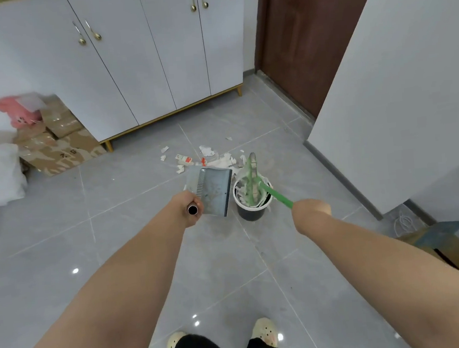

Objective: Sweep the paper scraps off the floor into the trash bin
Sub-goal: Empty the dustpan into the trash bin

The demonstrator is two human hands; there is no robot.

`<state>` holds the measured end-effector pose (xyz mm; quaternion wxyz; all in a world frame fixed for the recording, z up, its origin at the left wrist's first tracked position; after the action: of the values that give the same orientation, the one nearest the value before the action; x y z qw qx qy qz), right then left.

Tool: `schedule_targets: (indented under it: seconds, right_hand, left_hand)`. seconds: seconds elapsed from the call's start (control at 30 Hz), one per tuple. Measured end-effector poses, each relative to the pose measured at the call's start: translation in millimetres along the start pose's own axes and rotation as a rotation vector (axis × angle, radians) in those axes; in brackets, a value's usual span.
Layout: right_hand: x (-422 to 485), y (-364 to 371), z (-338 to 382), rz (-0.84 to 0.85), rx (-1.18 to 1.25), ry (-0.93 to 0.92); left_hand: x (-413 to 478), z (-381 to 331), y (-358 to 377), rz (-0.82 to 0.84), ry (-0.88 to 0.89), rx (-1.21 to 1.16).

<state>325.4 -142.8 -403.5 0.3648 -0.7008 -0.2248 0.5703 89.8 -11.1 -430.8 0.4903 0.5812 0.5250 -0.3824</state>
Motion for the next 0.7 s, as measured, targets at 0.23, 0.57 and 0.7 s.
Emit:
schedule_targets:
  seconds: [0.23, 0.57, 0.7]
  right_hand:
    - [-21.7, -57.2, 6.0, -0.045, -0.119, -0.003]
    - [-12.7, -71.2, 57.5, -0.127, -0.149, -0.003]
    - [4.1, -77.1, 98.2, -0.137, -0.095, 0.003]
  left_hand:
    - [-21.9, -8.2, -10.2, -0.052, 0.06, -0.057]
    - [-33.6, -15.5, -75.1, 0.019, 0.045, 0.01]
    - [-36.3, -24.7, -111.5, 0.028, 0.089, 0.11]
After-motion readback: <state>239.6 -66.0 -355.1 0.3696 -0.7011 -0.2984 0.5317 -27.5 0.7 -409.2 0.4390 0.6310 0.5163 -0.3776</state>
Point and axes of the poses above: each hand's wrist, its own x-axis towards the middle knuckle, its own y-axis out of the palm, z = x × y, the point moved 5 cm from there along x, towards the middle knuckle, and after that the axes turned 15 degrees about -y, right-handed, at the moved point
